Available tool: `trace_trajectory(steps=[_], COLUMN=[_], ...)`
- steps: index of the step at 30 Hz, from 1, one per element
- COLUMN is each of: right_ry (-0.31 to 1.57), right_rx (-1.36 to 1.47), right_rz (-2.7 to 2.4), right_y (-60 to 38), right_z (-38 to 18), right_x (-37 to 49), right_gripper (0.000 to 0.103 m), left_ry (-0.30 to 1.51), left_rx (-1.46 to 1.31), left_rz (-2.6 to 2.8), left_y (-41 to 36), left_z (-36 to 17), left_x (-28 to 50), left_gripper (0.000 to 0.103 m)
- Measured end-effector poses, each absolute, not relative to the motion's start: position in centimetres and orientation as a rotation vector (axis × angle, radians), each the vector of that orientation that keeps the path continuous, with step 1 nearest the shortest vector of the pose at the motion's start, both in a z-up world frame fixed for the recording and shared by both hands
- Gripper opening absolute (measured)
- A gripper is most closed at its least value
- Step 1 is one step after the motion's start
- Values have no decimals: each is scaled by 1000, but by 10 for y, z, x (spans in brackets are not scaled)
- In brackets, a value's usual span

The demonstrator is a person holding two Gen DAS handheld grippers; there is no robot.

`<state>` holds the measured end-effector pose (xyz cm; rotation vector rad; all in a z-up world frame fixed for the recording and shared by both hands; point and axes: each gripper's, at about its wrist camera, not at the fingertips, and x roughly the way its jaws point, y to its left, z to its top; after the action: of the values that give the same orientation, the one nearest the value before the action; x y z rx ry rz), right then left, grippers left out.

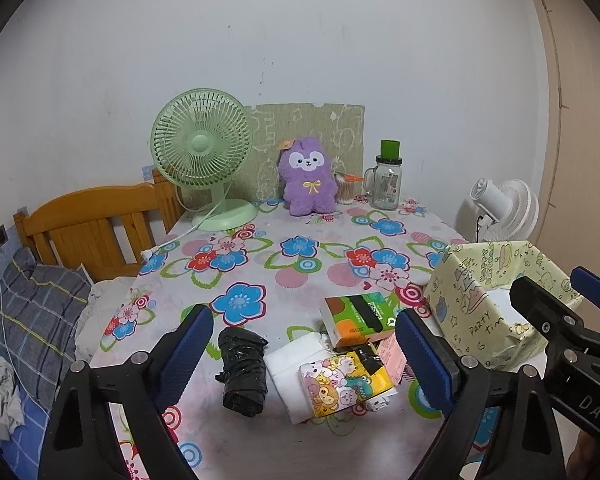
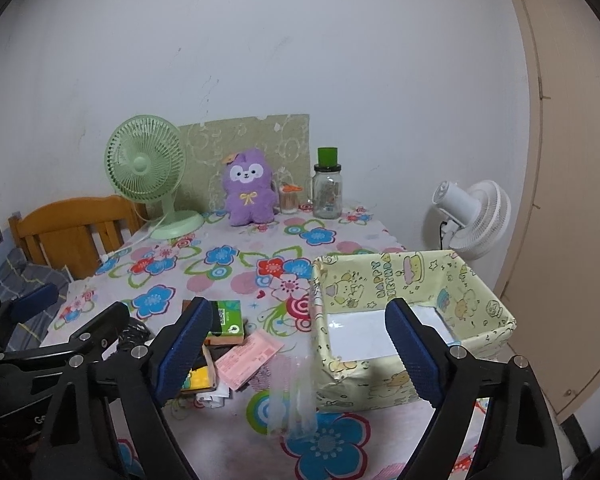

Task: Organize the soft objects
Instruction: 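Grasp the black wrapped bundle with the left tool while the right tool grasps the clear straw bag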

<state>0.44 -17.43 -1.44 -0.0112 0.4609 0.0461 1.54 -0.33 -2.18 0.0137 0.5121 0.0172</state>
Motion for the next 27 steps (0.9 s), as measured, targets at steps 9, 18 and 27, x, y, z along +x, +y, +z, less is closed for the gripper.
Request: trace_trajectory(steps=[9,18,27], right_ry=[527,604,669], right_rx=[-26,-49,-72], right_rz=[53,35,20], right_y=[-158,-139,-124], right_z=[-32,-53,-73], right_x=[14,25,37], right_gripper=[84,78,69], left_ry=[557,618,680], left_rx=[20,17,8], left_rz=[35,40,22], left_y=[7,22,33], left_z=[-37,-58,-78], left_x=[23,32,44], left_gripper=[90,90,90])
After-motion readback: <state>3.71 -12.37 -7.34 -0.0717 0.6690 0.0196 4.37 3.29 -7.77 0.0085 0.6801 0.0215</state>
